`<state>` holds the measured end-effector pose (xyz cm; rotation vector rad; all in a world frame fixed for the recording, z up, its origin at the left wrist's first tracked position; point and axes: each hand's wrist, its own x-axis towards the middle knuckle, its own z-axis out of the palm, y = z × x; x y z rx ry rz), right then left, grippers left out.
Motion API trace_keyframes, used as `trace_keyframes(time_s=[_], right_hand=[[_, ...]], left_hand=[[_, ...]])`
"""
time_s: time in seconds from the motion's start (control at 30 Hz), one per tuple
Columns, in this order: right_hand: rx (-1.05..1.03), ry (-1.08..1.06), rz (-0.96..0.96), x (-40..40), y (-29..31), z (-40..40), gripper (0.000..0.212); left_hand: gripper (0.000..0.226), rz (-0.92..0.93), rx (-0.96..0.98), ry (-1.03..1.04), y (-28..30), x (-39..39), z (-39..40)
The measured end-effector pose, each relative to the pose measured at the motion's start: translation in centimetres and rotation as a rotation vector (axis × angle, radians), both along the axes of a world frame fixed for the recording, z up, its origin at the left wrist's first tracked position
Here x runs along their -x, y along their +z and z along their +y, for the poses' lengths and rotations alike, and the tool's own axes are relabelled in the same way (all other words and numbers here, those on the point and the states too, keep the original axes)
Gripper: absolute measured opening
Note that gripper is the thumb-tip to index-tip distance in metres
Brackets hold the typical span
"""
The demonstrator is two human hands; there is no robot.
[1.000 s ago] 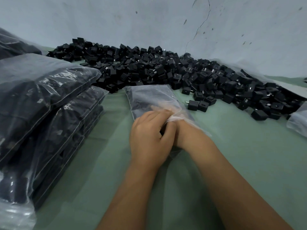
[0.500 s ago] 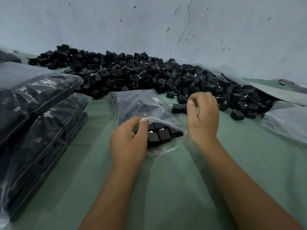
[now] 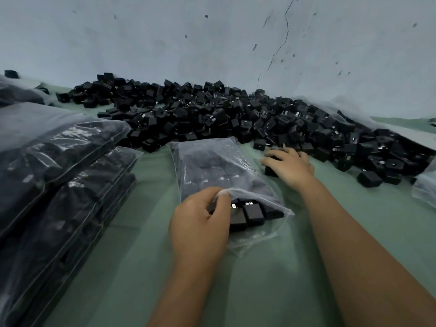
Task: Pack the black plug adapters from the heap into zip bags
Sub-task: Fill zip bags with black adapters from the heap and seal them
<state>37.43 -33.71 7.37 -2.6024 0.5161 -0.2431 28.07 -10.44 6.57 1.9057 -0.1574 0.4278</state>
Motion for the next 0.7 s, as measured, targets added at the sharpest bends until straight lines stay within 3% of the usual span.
trace_keyframes(time_s=[0.1, 0.27, 0.53, 0.7], right_hand=[[-0.009, -0.012, -0.152, 1.7, -0.7, -0.2, 0.022], [-0.032, -0.070, -0.259, 5.7, -1.3, 0.5, 0.031], [0.173, -0.197, -0.120, 12.0, -1.2, 2.4, 0.032], [0.284, -0.192, -0.378, 13.6, -0.9, 2.8, 0.026]], left_hand=[[0.023, 0.008, 0.002, -0.010, 0.1, 0.1, 0.1], [0.024, 0.022, 0.002, -0.027, 0.5, 0.4, 0.1], [0.022, 0.040, 0.016, -0.027, 0.5, 0.5, 0.3], [0.025, 0.045, 0.022, -0.038, 0.4, 0.7, 0.2]])
